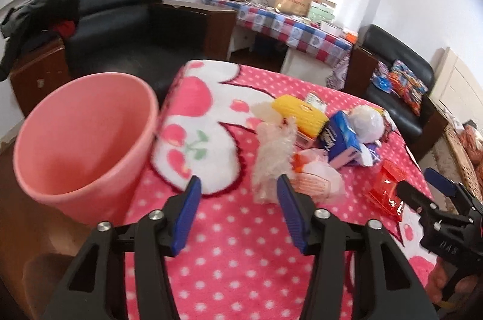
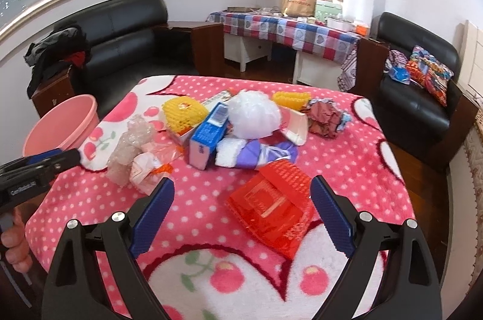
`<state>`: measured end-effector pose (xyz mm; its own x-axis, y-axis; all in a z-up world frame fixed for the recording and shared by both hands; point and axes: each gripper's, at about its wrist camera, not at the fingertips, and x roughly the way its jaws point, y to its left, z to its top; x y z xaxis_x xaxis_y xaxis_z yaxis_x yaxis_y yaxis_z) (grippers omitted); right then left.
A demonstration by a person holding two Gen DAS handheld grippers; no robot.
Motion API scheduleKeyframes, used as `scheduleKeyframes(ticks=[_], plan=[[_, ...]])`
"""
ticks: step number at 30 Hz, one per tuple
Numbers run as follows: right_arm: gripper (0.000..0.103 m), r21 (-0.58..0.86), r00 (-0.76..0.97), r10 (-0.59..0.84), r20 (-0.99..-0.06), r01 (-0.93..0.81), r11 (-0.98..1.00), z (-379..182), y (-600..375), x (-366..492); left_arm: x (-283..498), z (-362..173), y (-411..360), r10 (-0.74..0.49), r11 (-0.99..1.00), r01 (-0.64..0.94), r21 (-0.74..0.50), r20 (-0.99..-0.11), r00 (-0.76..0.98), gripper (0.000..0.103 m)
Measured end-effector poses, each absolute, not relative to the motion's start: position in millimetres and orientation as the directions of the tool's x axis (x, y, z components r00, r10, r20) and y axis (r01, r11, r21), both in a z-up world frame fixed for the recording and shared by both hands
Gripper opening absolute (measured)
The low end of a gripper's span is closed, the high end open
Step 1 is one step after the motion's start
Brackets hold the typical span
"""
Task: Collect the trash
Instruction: 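Grasp the clear bubble wrap with the left gripper while the right gripper grasps the white plastic bag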
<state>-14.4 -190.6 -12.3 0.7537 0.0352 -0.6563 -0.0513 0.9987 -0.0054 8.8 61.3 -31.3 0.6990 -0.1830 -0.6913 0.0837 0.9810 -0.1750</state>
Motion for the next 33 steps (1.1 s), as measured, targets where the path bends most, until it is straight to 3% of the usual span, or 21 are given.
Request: scheduleKeyframes(ticks=[8,11,17,33], plan=[[0.092,-0.002,0.743,0.108,-0.661,-0.146,0.989,-14,-170,-14,41,-51,29,-0.238,0.971,0.164,-0.173,-0.74,0.628,0.045],[0.092,0.006,0.736,0.14,-0.663,-0.181,0.983,-15,-163,-10,51,-60,21,-0.223,0.974,0.17,-0.149,-0.76,0.61,0.033],[0.091,0.031,0.711,0.2,-0.674,-0.244,0.969,-19,-148,-3,50,-57,28,-0.244,0.969,0.182,-0.165,-0.748,0.617,0.022],[0.069,0.039,0.652,0.242,-0.719,-0.309,0.95,-30,-112,22,19,-26,74,-0.21,0.976,0.105,-0.19,-0.691,0.692,0.02]])
